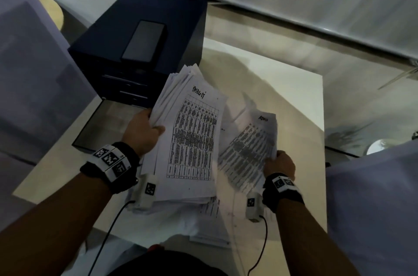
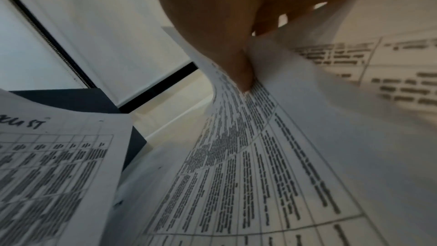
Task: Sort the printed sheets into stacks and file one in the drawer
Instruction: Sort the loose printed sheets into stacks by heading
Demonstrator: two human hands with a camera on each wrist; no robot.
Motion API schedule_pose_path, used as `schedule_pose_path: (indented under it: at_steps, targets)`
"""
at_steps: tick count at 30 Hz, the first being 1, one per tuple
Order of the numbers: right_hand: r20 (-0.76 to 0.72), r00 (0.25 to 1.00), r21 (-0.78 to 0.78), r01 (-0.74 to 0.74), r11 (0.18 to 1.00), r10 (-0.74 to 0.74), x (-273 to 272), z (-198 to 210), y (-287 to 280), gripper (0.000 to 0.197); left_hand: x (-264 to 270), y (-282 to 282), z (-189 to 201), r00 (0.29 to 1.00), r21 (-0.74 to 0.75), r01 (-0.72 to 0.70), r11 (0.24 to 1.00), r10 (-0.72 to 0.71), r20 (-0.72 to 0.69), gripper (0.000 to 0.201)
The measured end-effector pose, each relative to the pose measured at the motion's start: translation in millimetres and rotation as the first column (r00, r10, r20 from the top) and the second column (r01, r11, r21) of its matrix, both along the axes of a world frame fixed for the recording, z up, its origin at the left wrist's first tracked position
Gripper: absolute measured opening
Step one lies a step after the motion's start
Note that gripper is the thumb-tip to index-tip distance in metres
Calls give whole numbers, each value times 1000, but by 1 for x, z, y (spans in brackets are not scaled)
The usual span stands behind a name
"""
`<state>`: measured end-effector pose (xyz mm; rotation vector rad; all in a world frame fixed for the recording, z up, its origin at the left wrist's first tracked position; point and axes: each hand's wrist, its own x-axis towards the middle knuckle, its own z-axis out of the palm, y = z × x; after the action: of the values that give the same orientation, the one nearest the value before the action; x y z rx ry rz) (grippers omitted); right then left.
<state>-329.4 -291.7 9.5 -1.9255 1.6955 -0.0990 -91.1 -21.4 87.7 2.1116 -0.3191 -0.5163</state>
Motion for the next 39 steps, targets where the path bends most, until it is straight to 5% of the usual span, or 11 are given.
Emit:
schedule_pose_path:
  at_steps: [10,16,21,26,32,35,39]
  targets:
    - [284,957,-64,-39,997,56,3,83,-10,60,-9,-10,-16,982,-91,-49,995,32,-184,36]
    - [397,870,-401,-121,908,291,20,188,-8,47,-27,-24,-54,952,-92,-56,994,25,-305,42]
    - [562,718,-350,-245,904,412,28,229,-9,46,-49,-38,-76,950,-19,-22,1000,15,-312,66]
    - [443,833,-158,-290,944,330,40,158,-27,31,-51,-35,-97,914,29,-7,1000,18,-406,51]
    - [220,902,159,-408,899,371,60,55,-20,28,-41,-35,-109,808,-42,-166,985,111,-579,83]
    - [171,883,152,-462,874,437,75,40,-3,32,-48,-36,-108,882,1,-65,998,58,-469,67]
    - [206,964,170,-203,964,166,64,13,2,48,-51,-34,-114,924,100,-37,994,72,-375,45]
